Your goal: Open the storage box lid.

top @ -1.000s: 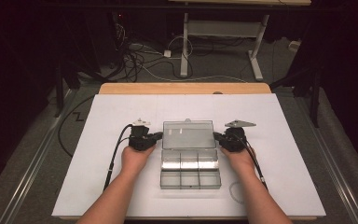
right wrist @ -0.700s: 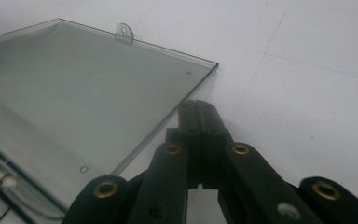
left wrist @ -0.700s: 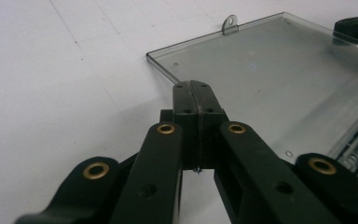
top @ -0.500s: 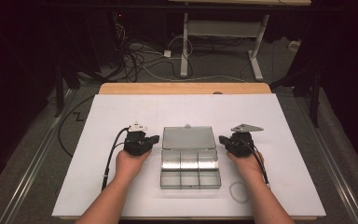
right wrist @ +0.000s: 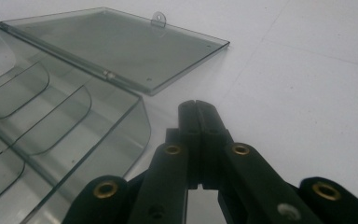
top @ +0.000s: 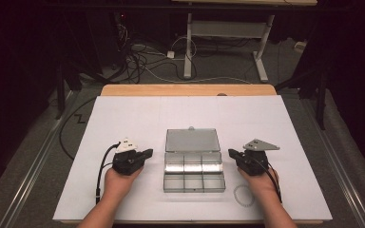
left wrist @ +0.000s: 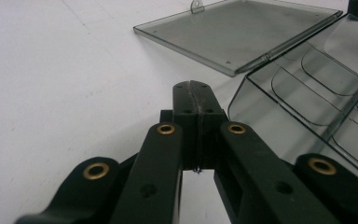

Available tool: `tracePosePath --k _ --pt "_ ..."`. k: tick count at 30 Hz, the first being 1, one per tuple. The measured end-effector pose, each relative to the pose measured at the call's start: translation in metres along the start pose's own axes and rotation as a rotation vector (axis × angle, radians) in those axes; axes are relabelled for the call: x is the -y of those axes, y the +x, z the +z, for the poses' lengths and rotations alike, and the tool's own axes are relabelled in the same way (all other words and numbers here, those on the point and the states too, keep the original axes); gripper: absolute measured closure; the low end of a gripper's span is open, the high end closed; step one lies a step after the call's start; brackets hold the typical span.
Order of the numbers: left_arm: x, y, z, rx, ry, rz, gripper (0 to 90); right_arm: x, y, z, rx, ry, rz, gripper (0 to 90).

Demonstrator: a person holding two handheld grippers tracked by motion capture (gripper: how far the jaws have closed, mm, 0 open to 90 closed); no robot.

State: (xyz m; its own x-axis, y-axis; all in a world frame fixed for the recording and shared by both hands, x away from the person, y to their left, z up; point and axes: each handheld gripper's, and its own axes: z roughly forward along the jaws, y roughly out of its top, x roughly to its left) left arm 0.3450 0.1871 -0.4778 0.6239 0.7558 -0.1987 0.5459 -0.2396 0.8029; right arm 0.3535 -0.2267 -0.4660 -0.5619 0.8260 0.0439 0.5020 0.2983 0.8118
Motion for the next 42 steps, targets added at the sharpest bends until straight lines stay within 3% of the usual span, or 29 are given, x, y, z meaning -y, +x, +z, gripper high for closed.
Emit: tracePosePath --k 9,16,21,29,34,37,39,42 --pt "0.019 -0.008 -0.023 -0.004 0.014 0.041 88.1 0.015 0.004 -0.022 -0.007 -0.011 -0.005 90.0" --pt "0.03 -0.014 -0.026 -0.031 0.027 0.083 87.2 0.025 0.01 -0.034 -0.015 -0.026 -0.018 87.6" --pt "0.031 -0.014 -0.026 -0.026 0.029 0.102 73.1 0.03 0.011 -0.035 -0.03 -0.03 -0.017 78.3" --pt "0.031 -0.012 -0.021 -0.005 0.037 0.102 40.0 0.033 0.007 -0.037 -0.028 -0.03 -0.008 52.8" --pt "0.032 -0.012 -0.021 -0.02 0.038 0.098 18.0 0.034 0.004 -0.038 -0.03 -0.03 -0.02 31.8" --pt "0.031 -0.011 -0.022 -0.022 0.025 0.094 10.8 0.033 0.002 -0.038 -0.027 -0.038 -0.01 18.5" --pt "0.031 -0.01 -0.021 -0.015 0.03 0.081 1.4 0.032 0.002 -0.039 -0.021 -0.05 -0.007 12.3" --pt "0.03 -0.01 -0.022 -0.026 0.023 0.088 0.0 0.031 0.001 -0.039 -0.001 -0.061 0.0 0.3"
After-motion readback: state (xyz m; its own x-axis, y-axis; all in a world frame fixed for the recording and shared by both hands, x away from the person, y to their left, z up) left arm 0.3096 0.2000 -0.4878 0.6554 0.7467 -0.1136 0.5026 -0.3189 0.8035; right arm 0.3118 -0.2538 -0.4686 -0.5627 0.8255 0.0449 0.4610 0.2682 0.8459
